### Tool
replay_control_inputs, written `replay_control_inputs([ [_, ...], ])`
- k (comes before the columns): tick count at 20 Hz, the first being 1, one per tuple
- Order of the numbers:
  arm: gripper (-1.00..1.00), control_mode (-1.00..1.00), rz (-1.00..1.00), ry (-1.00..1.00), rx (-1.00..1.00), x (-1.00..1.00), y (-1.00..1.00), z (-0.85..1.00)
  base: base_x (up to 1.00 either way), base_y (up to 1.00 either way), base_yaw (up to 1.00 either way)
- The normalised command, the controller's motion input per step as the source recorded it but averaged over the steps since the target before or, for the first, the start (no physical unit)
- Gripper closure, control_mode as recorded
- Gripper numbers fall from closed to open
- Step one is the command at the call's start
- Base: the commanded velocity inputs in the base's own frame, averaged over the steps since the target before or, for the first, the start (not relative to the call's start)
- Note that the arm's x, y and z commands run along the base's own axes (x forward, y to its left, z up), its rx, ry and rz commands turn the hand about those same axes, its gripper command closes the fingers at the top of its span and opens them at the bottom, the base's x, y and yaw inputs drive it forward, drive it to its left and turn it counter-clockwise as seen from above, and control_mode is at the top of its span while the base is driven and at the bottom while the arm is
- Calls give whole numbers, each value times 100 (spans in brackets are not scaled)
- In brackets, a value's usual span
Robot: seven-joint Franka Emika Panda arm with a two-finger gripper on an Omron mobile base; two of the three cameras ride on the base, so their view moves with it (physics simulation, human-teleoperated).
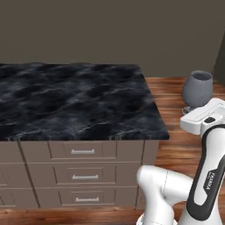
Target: Retrieve the wine glasses from the counter and place one next to each plate.
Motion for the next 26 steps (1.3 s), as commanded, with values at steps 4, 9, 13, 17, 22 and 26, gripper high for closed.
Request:
replay_control_inputs([
  [4, 100, 100, 0, 0, 0, 0, 0, 0, -41, -100, 1],
  [9, 100, 100, 0, 0, 0, 0, 0, 0, -40, -100, 5],
  [13, 100, 100, 0, 0, 0, 0, 0, 0, -35, -100, 8],
  [17, 100, 100, 0, 0, 0, 0, 0, 0, -12, -100, 11],
  [22, 100, 100, 0, 0, 0, 0, 0, 0, 72, -98, 26],
  [26, 100, 100, 0, 0, 0, 0, 0, 0, 100, -15, 19],
])
